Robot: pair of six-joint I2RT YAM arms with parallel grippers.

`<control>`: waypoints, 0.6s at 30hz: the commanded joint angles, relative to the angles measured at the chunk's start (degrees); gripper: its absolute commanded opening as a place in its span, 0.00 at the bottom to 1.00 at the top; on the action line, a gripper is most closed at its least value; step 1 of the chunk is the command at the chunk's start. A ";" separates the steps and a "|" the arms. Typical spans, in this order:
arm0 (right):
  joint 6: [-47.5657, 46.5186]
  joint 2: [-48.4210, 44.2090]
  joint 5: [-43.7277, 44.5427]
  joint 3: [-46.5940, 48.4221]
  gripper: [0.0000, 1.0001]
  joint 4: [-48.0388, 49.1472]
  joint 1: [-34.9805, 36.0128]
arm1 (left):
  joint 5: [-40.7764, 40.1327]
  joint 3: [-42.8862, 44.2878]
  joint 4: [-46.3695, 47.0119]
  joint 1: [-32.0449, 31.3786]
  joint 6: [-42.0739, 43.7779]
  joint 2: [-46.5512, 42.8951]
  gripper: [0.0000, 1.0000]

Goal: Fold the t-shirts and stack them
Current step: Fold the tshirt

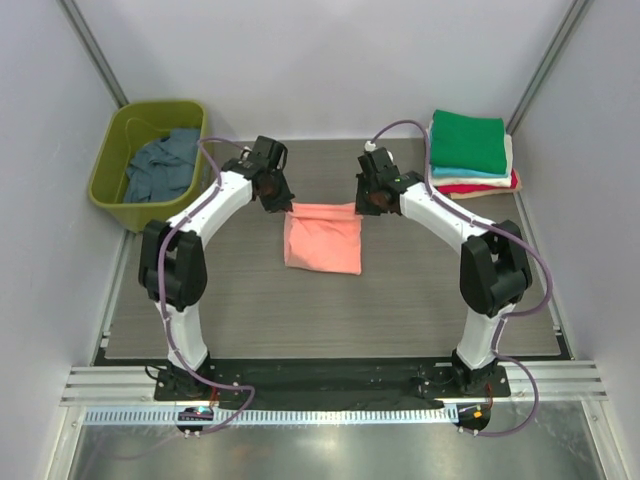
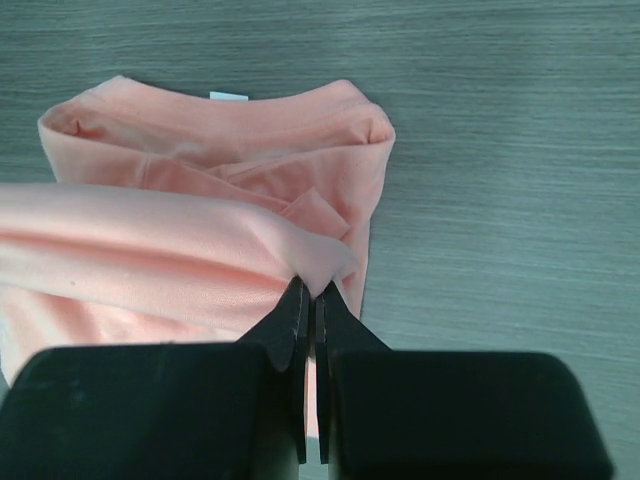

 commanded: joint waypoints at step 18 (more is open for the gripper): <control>-5.01 20.33 -5.16 24.66 0.25 -4.03 -6.57 | 2.25 20.25 -6.80 8.17 3.65 17.26 0.00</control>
